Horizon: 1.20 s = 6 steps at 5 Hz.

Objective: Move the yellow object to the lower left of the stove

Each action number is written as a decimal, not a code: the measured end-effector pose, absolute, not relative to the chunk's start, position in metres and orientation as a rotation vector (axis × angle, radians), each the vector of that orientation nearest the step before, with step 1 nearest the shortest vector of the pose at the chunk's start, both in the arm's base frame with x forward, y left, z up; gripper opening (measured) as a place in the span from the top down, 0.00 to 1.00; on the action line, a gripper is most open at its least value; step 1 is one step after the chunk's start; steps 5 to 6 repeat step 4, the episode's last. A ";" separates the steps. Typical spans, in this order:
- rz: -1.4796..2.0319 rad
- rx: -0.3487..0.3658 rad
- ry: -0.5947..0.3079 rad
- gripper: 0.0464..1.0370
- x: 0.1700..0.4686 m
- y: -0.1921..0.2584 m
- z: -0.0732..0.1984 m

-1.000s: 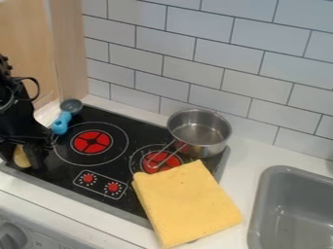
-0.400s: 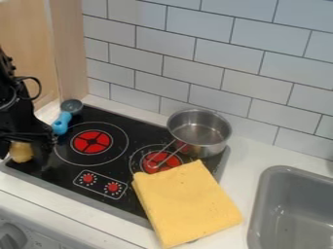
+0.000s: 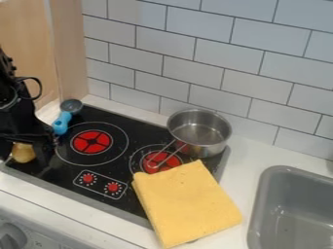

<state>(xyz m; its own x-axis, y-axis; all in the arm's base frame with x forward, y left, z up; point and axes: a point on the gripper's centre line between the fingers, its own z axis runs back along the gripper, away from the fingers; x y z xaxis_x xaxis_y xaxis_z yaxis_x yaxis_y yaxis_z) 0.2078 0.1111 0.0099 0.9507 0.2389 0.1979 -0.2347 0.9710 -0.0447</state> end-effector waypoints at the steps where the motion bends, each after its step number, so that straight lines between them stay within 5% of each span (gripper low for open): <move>1: 0.222 -0.012 -0.241 0.04 0.210 0.111 0.026; 4: 0.231 0.038 -0.309 0.04 0.204 0.110 0.071; 6: 0.231 0.038 -0.309 0.04 0.204 0.110 0.071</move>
